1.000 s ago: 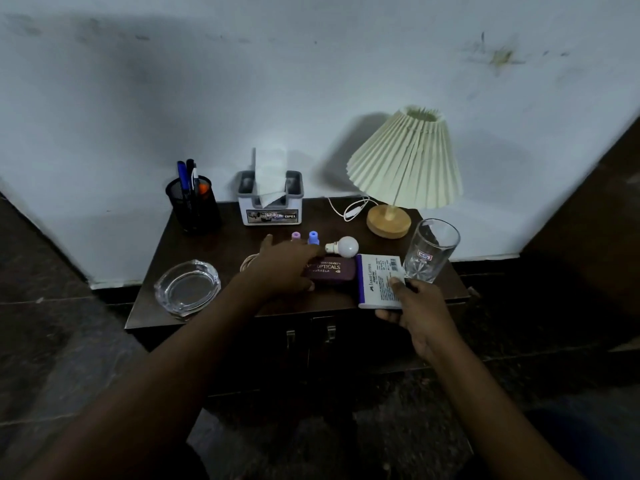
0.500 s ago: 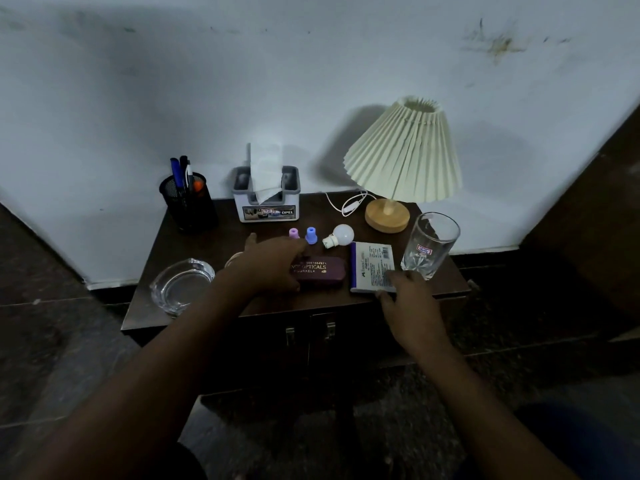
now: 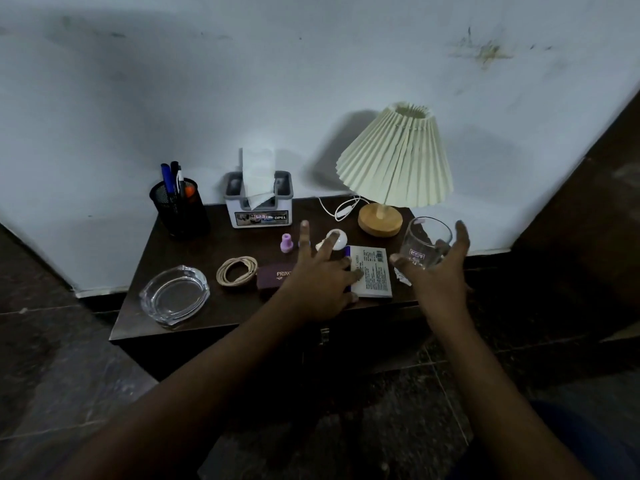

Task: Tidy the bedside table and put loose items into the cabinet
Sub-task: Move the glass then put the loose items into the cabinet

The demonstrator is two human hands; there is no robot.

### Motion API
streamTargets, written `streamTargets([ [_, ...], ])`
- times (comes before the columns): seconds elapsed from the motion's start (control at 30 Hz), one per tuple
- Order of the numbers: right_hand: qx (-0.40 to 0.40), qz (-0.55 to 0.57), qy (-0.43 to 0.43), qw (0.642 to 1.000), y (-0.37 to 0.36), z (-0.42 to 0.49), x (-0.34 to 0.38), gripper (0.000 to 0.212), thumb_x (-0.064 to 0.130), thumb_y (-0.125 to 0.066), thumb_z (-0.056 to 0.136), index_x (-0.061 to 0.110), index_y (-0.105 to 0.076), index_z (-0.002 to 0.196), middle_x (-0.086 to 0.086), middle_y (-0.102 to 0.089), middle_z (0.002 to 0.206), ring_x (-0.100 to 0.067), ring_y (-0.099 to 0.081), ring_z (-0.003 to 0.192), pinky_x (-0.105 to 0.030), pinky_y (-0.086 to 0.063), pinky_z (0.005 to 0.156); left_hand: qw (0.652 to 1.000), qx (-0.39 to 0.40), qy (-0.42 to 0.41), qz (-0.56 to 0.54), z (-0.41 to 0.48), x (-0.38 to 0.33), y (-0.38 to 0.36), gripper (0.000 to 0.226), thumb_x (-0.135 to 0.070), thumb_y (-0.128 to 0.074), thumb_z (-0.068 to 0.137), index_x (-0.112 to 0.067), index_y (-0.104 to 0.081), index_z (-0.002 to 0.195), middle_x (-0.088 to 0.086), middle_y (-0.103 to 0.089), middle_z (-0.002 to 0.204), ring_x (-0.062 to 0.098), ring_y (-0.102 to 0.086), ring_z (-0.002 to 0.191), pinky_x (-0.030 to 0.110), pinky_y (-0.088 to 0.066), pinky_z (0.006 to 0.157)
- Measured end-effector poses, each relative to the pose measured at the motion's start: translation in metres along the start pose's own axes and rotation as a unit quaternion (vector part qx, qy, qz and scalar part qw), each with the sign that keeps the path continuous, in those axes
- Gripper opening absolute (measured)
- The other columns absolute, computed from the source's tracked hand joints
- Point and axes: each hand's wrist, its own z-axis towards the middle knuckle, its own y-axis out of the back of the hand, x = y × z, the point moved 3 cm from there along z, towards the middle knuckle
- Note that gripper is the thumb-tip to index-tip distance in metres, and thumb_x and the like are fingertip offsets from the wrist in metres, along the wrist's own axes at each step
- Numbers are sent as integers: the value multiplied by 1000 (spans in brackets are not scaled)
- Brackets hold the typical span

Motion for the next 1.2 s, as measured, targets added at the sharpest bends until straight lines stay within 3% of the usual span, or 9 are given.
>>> streamTargets([
  [0.17, -66, -82, 40, 994, 9, 9, -8, 88, 23, -87, 80, 33, -34, 150, -2, -65, 129, -19, -66, 105, -20, -45, 71, 999, 34, 3, 26, 11, -17, -6, 63, -68, -31, 95, -38, -55, 146, -1, -64, 144, 45, -29, 152, 86, 19, 103],
  [0.37, -153, -94, 204, 962, 32, 5, 39, 87, 25, -85, 79, 20, -38, 152, -5, -59, 138, -17, -61, 120, -27, -54, 95, 1000, 9, 7, -15, 18, -29, -4, 69, -70, -39, 97, -33, -45, 154, 4, -53, 155, 43, -21, 155, 82, 26, 103],
  [0.5, -76, -29, 242, 967, 0, -10, 84, 86, 42, -88, 74, 35, -39, 145, 7, -68, 121, 2, -67, 102, -7, -49, 82, 985, -44, 129, -103, -9, 34, 32, 80, -81, -30, 91, -36, -35, 158, 1, -42, 163, 39, -15, 158, 80, 14, 111],
  [0.67, 111, 49, 216, 969, -114, -35, 104, 81, 35, -88, 74, 35, -42, 141, 8, -72, 103, -3, -71, 93, -18, -53, 80, 916, -53, 393, -64, -135, 158, 58, 48, -62, -46, 91, -40, -60, 131, -2, -57, 146, 42, -21, 154, 86, 8, 109],
  [0.73, 165, 51, 214, 962, -156, -51, 107, 81, 39, -89, 72, 39, -43, 138, 13, -71, 107, 5, -69, 94, -14, -52, 81, 880, 2, 460, -119, -190, 178, 46, 63, -72, -55, 85, -40, -53, 139, -3, -50, 154, 40, -18, 155, 81, 6, 113],
  [0.83, 240, 44, 225, 943, -210, -80, 106, 83, 42, -90, 73, 39, -42, 141, 18, -67, 115, -2, -68, 103, -23, -54, 87, 871, 54, 448, -194, -240, 174, 25, 109, -83, -71, 68, -26, -39, 155, 4, -45, 160, 36, -37, 148, 56, -20, 125],
  [0.93, 292, 34, 231, 928, -245, -105, 100, 83, 41, -90, 74, 38, -42, 141, 22, -66, 112, 9, -65, 101, -13, -52, 84, 857, -5, 417, -302, -246, 165, 11, 113, -63, -92, 62, -11, -45, 150, 13, -56, 147, 32, -55, 135, 44, -47, 110],
  [1.07, 316, 2, 248, 916, -270, -121, 91, 87, 40, -90, 75, 30, -42, 147, 9, -68, 130, -4, -67, 111, -6, -46, 83, 848, -51, 367, -378, -238, 153, -4, 105, -46, -99, 61, -10, -51, 148, 12, -59, 142, 28, -56, 134, 45, -47, 111],
  [1.2, 323, -24, 262, 909, -281, -124, 87, 90, 37, -91, 74, 27, -42, 148, 3, -67, 134, -12, -67, 113, 4, -38, 79, 862, -32, 386, -326, -238, 153, -22, 109, -50, -94, 67, -10, -41, 154, 12, -46, 150, 28, -38, 143, 34, -27, 120],
])
